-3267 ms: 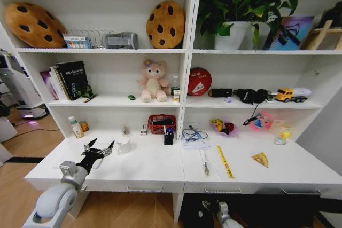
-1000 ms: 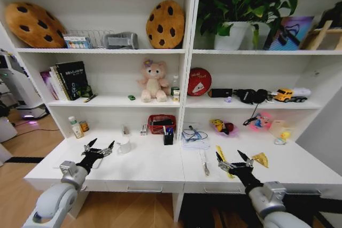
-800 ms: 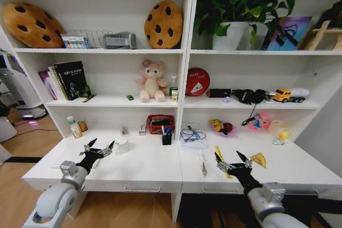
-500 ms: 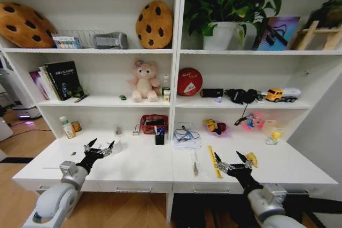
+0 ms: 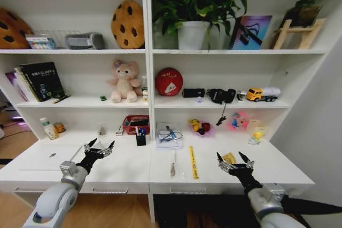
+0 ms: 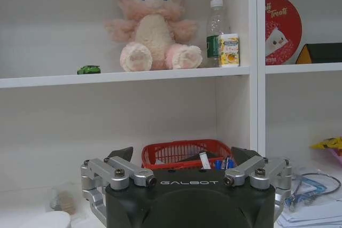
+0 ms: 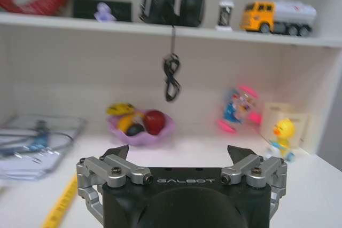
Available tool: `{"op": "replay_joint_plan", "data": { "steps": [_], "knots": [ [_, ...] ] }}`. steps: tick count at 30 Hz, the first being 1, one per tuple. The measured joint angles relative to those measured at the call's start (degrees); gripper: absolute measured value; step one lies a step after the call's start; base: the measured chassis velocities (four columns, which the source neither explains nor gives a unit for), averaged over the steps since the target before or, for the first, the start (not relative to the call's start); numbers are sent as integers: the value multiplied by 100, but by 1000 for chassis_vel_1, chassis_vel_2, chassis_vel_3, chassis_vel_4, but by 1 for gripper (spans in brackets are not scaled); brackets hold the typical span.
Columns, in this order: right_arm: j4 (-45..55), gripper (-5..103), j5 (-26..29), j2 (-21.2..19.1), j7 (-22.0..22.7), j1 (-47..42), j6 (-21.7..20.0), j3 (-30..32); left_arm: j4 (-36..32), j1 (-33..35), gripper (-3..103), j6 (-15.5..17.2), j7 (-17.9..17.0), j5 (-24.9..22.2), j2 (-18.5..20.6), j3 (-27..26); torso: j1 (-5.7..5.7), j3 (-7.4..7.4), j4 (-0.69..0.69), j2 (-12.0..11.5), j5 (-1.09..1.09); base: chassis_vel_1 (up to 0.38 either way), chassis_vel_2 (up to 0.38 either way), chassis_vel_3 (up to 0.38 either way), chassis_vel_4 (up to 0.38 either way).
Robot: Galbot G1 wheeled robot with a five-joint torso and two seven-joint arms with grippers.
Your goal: Organize the objects on the table.
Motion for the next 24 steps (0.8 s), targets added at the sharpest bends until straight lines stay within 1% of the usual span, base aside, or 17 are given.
{"op": "replay_joint_plan", "data": {
  "steps": [2, 4, 6, 7, 8, 10, 11, 12, 13, 14, 15, 16, 18, 19, 20, 22, 24],
  "knots": [
    [-555, 100, 109, -42, -108, 179, -252, 270, 1, 0, 100, 0, -2, 0, 0, -1, 0, 0, 1, 0, -8, 27, 50, -29, -32],
    [-846, 100, 221, -103, -227, 261, -355, 389, 1, 0, 100, 0, -4, 0, 0, -1, -1, 0, 2, 0, -5, 57, 70, -38, -56],
    [-1158, 100, 261, -199, -403, 364, -395, 503, 1, 0, 100, 0, -4, 0, 1, -1, 0, 0, 1, 0, -1, 55, 60, -59, -57],
    [-1538, 100, 194, -331, -679, 508, -398, 647, 1, 0, 100, 0, -5, 0, 1, -1, 0, 0, 1, 0, -5, 35, 38, -33, -53],
    [-1538, 100, 194, -331, -679, 508, -398, 647, 1, 0, 100, 0, -5, 0, 1, -1, 0, 0, 1, 0, -5, 35, 38, -33, -53],
    [-1925, 100, 87, -651, -1059, 720, -461, 825, 1, 0, 100, 0, -5, 0, 1, -2, 0, 0, 1, 0, -1, 0, 0, 0, 0],
    [-1925, 100, 87, -651, -1059, 720, -461, 825, 1, 0, 100, 0, -5, 0, 1, -2, 0, 0, 1, 0, -1, 0, 0, 0, 0],
    [-2028, 100, 9, -760, -1311, 807, -507, 889, 1, 0, 100, 0, -5, 0, 0, -1, 0, 0, 1, 0, -4, 0, 0, 0, 0],
    [-2251, 100, -244, -939, -2007, 1023, -544, 1009, 1, 0, 100, 0, -5, 0, 1, -2, 0, 0, 0, 0, -3, 0, 0, 0, 0],
    [-2354, 100, -338, -1025, -2333, 1139, -563, 1055, 1, 0, 100, 0, -4, 0, 1, -2, 0, 0, 1, 0, -2, 0, 0, 0, 0],
    [-2354, 100, -338, -1025, -2333, 1139, -563, 1055, 1, 0, 100, 0, -4, 0, 1, -2, 0, 0, 1, 0, -2, 0, 0, 0, 0],
    [-2416, 100, -380, -1073, -2546, 1212, -578, 1080, 1, 0, 100, 0, -4, 0, 0, -1, 0, 0, 0, 0, -2, 0, 0, 0, 0],
    [-2631, 100, -436, -1219, -3424, 1476, -713, 1124, 1, 0, 100, 0, -4, 0, 1, -1, 0, 0, 1, 0, -4, 0, 0, 0, 0],
    [-2631, 100, -436, -1219, -3424, 1476, -713, 1124, 1, 0, 100, 0, -4, 0, 1, -1, 0, 0, 1, 0, -4, 0, 0, 0, 0],
    [-2720, 100, -438, -1268, -3749, 1585, -789, 1113, 1, 0, 100, 0, -4, 0, 1, -1, 1, 0, 2, 0, -3, 0, 0, 0, 0],
    [-2876, 100, -359, -1303, -4122, 1739, -936, 1044, 1, 0, 100, 0, -4, 0, 1, -1, 1, 0, 1, 0, -3, 0, 0, 0, 0],
    [-2979, 100, -343, -1310, -4173, 1814, -983, 994, 1, 0, 100, 0, -4, 0, 1, -1, 0, 0, 1, 0, -4, 0, 0, 0, 0]
  ]
}}
